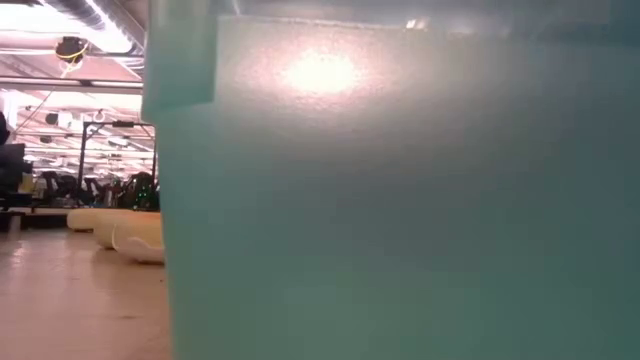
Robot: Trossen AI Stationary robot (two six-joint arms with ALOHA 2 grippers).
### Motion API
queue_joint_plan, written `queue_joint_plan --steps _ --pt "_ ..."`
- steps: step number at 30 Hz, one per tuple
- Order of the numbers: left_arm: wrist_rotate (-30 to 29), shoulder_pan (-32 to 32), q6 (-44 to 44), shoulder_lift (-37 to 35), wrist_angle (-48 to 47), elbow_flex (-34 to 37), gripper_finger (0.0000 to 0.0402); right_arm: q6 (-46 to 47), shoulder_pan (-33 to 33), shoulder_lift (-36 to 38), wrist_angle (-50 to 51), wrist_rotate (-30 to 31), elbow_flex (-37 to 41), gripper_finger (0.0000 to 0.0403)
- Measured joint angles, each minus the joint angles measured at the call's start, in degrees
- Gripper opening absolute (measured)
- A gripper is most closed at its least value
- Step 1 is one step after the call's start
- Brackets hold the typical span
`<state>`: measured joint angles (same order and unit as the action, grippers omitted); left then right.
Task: Pick & Place Food Item
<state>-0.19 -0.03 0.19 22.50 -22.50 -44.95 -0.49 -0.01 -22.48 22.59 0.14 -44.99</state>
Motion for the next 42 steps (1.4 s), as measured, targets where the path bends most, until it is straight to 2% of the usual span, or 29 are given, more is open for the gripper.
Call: queue_joint_plan --steps 26,30,35,42 --pt "0.0 0.0 0.0 0.0 0.0 0.0 0.001 0.0 0.0 0.0 -0.6 0.0 0.0 0.0055" --pt "0.0 0.0 0.0 0.0 0.0 0.0 0.001 0.0 0.0 -0.3 -4.1 3.4 0.0 0.0055" --pt "0.0 0.0 0.5 0.0 0.1 0.0 0.0007 0.1 0.0 -2.1 -9.7 3.1 0.0 0.0055" --pt "-0.2 0.0 3.2 -0.1 2.7 0.0 0.0009 1.3 0.0 -7.6 -13.6 8.7 0.0 0.0055"
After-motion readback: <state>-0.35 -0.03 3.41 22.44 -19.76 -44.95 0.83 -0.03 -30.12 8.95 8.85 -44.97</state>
